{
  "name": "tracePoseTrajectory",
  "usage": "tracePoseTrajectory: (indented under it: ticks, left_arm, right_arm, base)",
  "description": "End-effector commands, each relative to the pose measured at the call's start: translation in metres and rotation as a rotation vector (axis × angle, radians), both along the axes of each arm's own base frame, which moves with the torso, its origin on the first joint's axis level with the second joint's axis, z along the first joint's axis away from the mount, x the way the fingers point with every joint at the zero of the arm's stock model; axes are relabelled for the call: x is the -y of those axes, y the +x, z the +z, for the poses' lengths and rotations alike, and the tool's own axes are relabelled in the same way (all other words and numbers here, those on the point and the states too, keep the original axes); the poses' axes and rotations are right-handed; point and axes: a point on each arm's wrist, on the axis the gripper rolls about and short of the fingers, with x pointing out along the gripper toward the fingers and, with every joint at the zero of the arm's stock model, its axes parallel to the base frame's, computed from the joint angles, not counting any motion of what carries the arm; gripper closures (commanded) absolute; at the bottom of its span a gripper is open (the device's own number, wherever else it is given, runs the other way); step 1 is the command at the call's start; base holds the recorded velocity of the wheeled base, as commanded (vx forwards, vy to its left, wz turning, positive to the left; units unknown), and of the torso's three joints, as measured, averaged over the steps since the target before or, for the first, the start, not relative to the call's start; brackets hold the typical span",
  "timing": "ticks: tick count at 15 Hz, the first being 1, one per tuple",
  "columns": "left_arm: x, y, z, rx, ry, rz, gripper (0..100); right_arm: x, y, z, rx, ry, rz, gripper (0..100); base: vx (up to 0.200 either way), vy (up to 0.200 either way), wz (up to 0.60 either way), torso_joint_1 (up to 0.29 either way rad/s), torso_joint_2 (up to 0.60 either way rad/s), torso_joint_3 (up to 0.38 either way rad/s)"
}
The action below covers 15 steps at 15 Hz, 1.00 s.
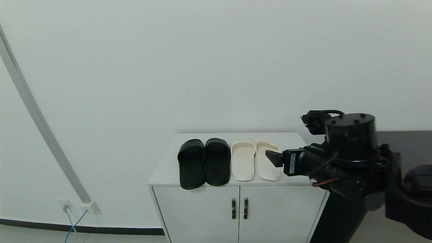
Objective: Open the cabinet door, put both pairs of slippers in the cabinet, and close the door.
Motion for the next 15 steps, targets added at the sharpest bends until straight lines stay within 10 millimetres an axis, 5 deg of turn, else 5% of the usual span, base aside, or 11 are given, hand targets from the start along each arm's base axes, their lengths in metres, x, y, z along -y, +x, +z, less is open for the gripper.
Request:
tracePoseTrajectory:
  ticks: [1, 7, 15]
  left_arm:
    - [0.0, 0.0, 0.0, 0.0, 0.0, 0.0, 100]
    - [0.0, 0.0, 0.0, 0.0, 0.0, 0.0, 100]
    - [0.0, 0.0, 0.0, 0.0, 0.0, 0.0, 100]
  right_arm:
    - [-0.033, 0.039, -0.03, -0.034, -0.054, -0.057, 0]
    - [-0.061, 0.105, -0.072, -0.02, -0.079, -0.173, 0]
    - [-0.075, 0.141, -0.099, -0.012, -0.082, -0.209, 0]
  base:
    - [0.0, 0.0, 0.0, 0.0, 0.0, 0.0]
    - [0.0, 0.0, 0.0, 0.0, 0.0, 0.0]
    - [0.0, 0.0, 0.0, 0.0, 0.0, 0.0]
